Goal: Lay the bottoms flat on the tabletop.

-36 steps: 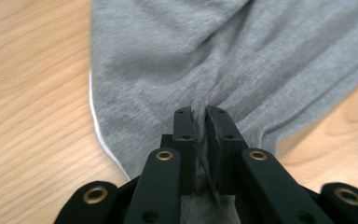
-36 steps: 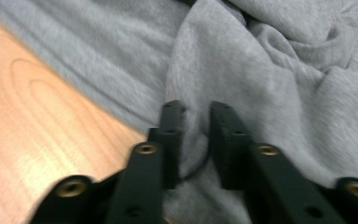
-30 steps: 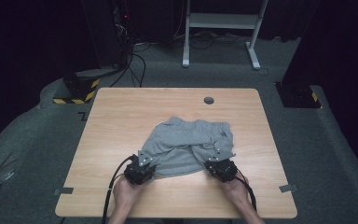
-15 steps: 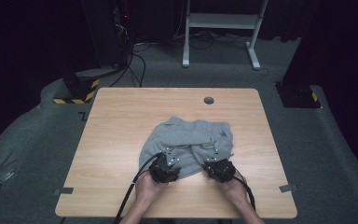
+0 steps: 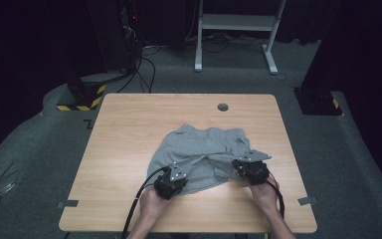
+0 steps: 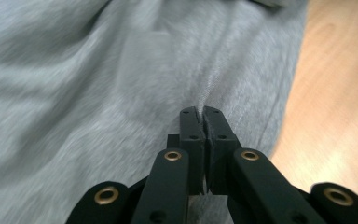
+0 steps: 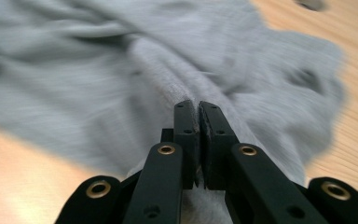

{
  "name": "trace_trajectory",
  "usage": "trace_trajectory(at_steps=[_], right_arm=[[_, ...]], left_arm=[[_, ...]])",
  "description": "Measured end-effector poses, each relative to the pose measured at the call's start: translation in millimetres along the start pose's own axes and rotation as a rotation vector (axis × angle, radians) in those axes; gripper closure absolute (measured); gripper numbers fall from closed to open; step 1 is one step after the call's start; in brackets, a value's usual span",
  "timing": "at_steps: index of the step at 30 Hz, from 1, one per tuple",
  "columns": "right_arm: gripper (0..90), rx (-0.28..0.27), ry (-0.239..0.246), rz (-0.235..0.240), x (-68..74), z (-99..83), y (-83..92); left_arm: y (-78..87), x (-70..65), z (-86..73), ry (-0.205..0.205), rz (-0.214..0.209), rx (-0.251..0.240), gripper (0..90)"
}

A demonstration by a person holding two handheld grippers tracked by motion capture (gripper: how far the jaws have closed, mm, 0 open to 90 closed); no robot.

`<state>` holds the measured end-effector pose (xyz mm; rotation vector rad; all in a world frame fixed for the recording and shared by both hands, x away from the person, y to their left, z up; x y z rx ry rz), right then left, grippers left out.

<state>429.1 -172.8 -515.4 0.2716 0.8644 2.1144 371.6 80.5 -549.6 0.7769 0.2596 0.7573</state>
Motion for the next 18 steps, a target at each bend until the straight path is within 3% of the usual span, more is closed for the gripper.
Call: trace_trajectory(at_steps=[4, 7, 11, 13, 18], right_arm=[[85.9, 0.041, -0.096, -0.049, -32.1, -16.3, -8.2], [81.6, 0.072, -0.158, -0.022, -41.3, -28.3, -15.6], [64.7, 0.057, -0.139, -0.016, -27.9, -24.3, -9.9], [61.0, 0.034, -0.125, 0.004, -19.0, -20.6, -4.9], [59.3, 0.002, -0.058, 0.044, 6.6, -16.0, 1.5]], left_arm=[[21.7, 8.6, -15.8, 0.021, 0.013, -0.006, 87.3], [27.1, 13.3, -24.9, 0.041, 0.008, -0.001, 85.4], [23.9, 8.4, -23.8, 0.034, 0.023, -0.017, 69.3], [20.0, 8.6, -20.9, 0.027, 0.048, -0.025, 62.7], [10.9, 16.7, -16.4, 0.074, 0.073, -0.052, 51.7]])
Point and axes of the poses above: each handheld gripper's, and its own axes: y roughly backward along the jaws, z roughly out of its top, x roughly to its left, the point moved 6 cm from there along -y, roughly forward along the jaws, and after that the axes turned 1 degree about z, right-handed, at the moved point
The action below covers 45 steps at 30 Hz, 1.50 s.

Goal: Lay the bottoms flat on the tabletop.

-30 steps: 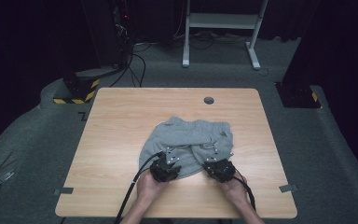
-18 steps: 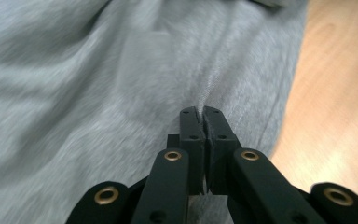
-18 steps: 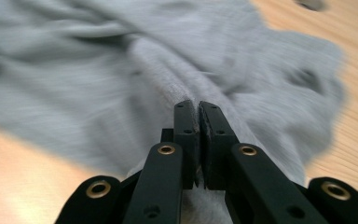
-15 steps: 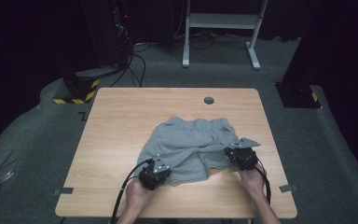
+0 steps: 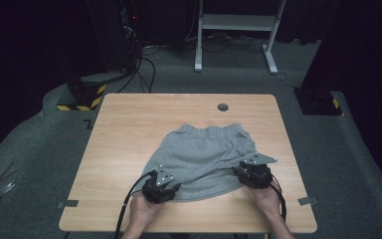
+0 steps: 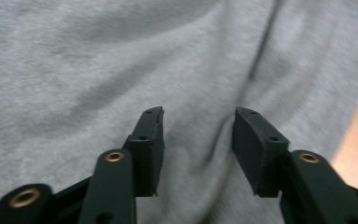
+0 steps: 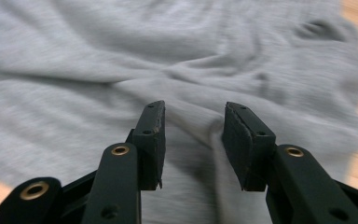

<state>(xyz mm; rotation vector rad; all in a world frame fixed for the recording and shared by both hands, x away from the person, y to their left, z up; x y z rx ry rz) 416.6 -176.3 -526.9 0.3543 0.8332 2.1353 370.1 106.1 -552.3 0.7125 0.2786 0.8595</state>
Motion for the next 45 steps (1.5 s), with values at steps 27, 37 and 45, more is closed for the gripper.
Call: trace_trajectory(at_steps=[27, 37, 45], right_arm=[[83.5, 0.139, 0.035, 0.014, 38.3, -29.7, -8.6], [64.3, 0.104, -0.015, -0.019, 34.6, -19.6, -0.8], [79.0, 0.154, -0.001, -0.024, 41.2, -26.9, -10.3]], left_arm=[[-9.9, 51.4, -12.1, 0.175, 0.101, -0.034, 39.0], [-10.7, 50.3, -11.9, 0.156, 0.115, -0.023, 36.6], [-10.8, 50.4, -11.9, 0.152, 0.115, -0.023, 36.2]])
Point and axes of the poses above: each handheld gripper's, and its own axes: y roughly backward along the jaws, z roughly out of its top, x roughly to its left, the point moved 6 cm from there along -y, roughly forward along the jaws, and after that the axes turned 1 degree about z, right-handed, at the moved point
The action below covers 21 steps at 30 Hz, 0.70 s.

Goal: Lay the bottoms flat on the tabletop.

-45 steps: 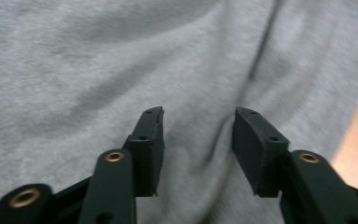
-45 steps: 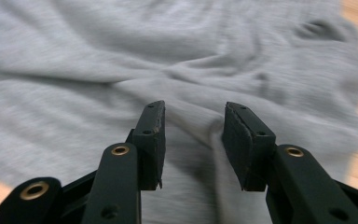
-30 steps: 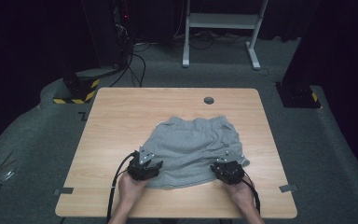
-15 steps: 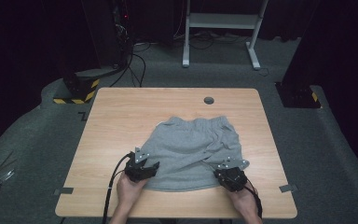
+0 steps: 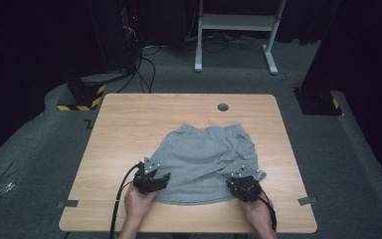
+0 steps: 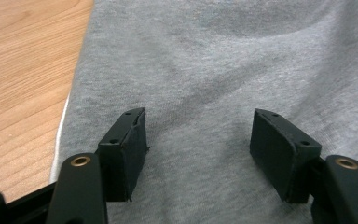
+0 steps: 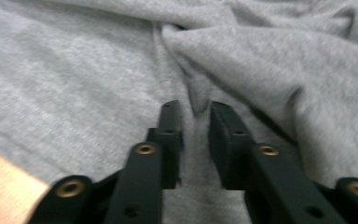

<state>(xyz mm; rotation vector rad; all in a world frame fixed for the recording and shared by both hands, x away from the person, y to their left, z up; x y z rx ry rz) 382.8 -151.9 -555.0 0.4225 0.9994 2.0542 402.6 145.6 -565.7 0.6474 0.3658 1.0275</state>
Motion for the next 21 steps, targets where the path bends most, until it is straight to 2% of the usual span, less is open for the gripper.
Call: trace_trajectory(at_steps=[1, 4, 8, 11, 14, 18, 21], right_arm=[[82.3, 0.006, 0.003, 0.006, 2.5, -2.0, 2.1], [83.3, 0.03, 0.027, 0.014, 8.2, -7.4, 8.3], [74.2, 0.015, 0.025, 0.013, 10.3, -8.8, 13.6], [69.2, 0.022, 0.006, -0.007, 5.8, -6.3, 7.2], [69.3, 0.008, -0.018, 0.0, 2.8, -4.8, 4.5], [69.2, 0.003, 0.002, 0.009, 5.9, -9.1, 7.8], [65.3, -0.001, 0.01, 0.015, 7.5, -14.3, 12.0]], left_arm=[[-0.1, -0.1, 0.0, 0.001, 0.0, -0.001, 36.2], [-0.1, 0.0, 0.1, 0.002, -0.001, -0.001, 36.1], [-0.2, -0.2, 0.1, 0.005, -0.003, 0.0, 35.7], [-0.1, 0.0, 0.1, 0.004, -0.003, 0.0, 35.6], [-0.2, -0.2, 0.1, 0.006, -0.005, 0.0, 35.5], [-0.4, 0.0, 0.2, 0.009, -0.004, 0.0, 35.4], [-0.6, 0.0, 0.4, 0.007, -0.003, 0.0, 35.3]])
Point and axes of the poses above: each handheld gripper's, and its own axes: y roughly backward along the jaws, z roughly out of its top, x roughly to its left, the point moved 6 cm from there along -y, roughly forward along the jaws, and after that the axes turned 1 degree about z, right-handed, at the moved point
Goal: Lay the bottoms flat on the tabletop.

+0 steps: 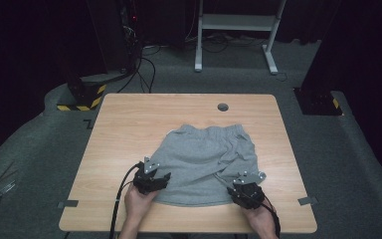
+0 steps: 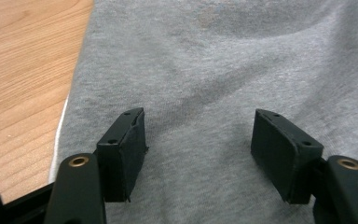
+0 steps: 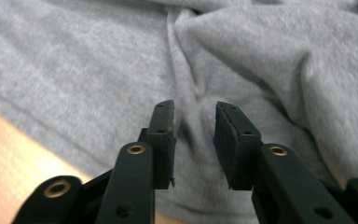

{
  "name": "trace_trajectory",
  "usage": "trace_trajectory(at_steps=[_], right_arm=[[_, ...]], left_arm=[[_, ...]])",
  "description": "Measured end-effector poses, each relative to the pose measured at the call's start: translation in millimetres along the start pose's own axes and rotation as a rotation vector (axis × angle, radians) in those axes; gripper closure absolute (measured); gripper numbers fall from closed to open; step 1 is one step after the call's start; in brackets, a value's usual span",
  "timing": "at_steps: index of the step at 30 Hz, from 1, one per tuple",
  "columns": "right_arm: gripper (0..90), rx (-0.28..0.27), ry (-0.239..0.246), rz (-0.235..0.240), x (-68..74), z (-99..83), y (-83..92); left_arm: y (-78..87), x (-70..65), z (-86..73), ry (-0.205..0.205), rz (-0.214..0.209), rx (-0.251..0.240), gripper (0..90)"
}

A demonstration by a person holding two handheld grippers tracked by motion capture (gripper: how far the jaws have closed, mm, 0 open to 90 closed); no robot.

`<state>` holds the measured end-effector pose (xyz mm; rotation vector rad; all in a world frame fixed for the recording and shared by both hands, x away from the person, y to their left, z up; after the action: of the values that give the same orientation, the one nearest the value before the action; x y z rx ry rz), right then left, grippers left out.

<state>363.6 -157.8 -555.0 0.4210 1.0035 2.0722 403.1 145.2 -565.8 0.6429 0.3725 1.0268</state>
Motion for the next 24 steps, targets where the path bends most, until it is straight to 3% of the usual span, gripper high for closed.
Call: trace_trajectory(at_steps=[2, 4, 9, 12, 16, 22, 24], right_arm=[[62.7, 0.009, 0.019, -0.023, -0.2, -1.2, 3.6], [61.3, -0.032, 0.02, -0.056, -3.6, 0.9, 11.8], [57.8, -0.07, -0.076, -0.135, -28.4, 5.7, 24.1], [55.9, -0.066, -0.092, -0.167, -38.1, 7.8, 23.6], [56.0, -0.016, -0.084, -0.182, -44.5, 10.3, 11.4], [86.1, 0.056, -0.049, -0.16, -52.0, 18.5, -5.9], [88.0, 0.038, -0.025, -0.16, -53.6, 26.0, -3.5]], left_arm=[[-0.1, 0.0, 0.1, -0.002, 0.0, 0.0, 35.2], [0.0, 0.0, 0.0, -0.001, 0.0, 0.0, 35.1], [-0.1, 0.0, 0.0, -0.003, 0.001, 0.0, 35.1], [-0.1, -0.1, 0.0, -0.003, 0.001, 0.001, 35.0], [-0.1, -0.1, 0.0, -0.003, 0.001, 0.001, 35.0], [-0.1, -0.1, 0.0, -0.003, 0.001, 0.0, 35.0], [-0.1, -0.1, 0.0, -0.003, 0.001, 0.001, 34.9]])
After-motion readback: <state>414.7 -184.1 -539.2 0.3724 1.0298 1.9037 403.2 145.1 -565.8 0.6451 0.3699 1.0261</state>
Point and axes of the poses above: each handheld gripper's, and its own axes: y roughly backward along the jaws, z roughly out of its top, x roughly to its left, the point moved 6 cm from there along -y, roughly forward along the jaws, and after that the axes turned 1 degree about z, right-handed, at the moved point
